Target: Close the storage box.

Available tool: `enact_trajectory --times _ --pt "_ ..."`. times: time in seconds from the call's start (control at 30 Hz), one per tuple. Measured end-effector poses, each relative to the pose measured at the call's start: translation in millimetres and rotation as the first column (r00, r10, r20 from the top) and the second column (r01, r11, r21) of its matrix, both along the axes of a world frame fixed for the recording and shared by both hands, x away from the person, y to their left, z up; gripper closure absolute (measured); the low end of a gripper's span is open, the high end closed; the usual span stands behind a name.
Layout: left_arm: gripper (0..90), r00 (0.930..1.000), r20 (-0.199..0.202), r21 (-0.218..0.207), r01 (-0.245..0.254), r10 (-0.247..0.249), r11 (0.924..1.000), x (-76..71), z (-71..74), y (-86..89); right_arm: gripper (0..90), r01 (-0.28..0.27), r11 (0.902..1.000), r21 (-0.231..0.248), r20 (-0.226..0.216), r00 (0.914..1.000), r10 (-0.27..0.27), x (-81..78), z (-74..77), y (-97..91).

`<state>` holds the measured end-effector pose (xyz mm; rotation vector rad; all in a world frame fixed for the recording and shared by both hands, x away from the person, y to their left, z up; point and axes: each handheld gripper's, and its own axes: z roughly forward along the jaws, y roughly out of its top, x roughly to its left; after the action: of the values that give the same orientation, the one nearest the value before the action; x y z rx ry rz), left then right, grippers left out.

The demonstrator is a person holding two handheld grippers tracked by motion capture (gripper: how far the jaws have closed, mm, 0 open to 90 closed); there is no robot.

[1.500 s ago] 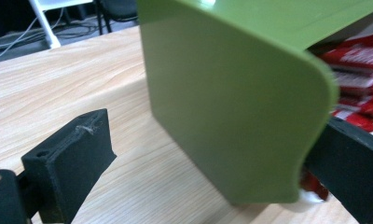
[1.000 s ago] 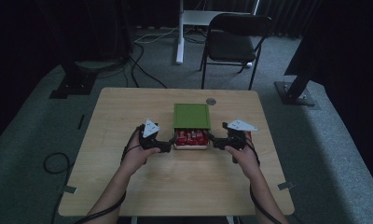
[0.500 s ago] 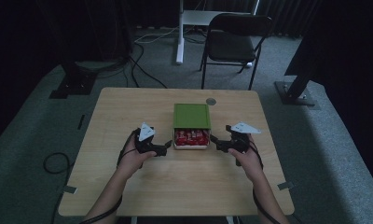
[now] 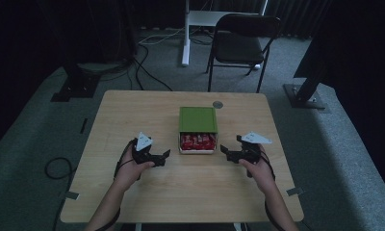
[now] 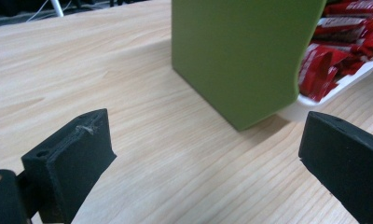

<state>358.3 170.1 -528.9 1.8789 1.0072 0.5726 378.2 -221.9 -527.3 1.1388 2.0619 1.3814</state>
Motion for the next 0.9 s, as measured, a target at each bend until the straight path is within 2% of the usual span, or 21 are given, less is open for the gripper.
enact_trajectory --times 0.37,0.53,0.7,0.8,0.9 --pt "3.4 0.9984 -0.023 0.016 -0.052 0.052 0.9985 -8.5 -8.2 17.0 10.8 0.001 0.9999 -0.015 -0.03 0.9996 -0.002 -12.1 -12.7 -7.1" --pt "3.4 0.9965 -0.031 0.029 -0.077 0.077 0.9966 -11.6 -10.7 22.9 10.8 -0.005 0.9993 -0.036 -0.045 0.999 0.004 -19.6 -19.7 -11.3" --pt "3.4 0.9923 -0.037 0.033 -0.117 0.118 0.9926 -15.9 -13.5 30.6 10.8 -0.013 0.9982 -0.058 -0.066 0.9978 0.01 -26.4 -26.7 -15.1" --pt "3.4 0.9869 -0.047 0.057 -0.152 0.155 0.9868 -19.3 -16.9 37.9 10.8 -0.022 0.9972 -0.072 -0.079 0.9968 0.016 -31.1 -30.1 -17.9" --pt "3.4 0.9796 -0.058 0.054 -0.189 0.192 0.9804 -21.4 -19.1 45.2 10.8 -0.031 0.9954 -0.09 -0.09 0.9957 0.023 -34.8 -32.3 -19.8"
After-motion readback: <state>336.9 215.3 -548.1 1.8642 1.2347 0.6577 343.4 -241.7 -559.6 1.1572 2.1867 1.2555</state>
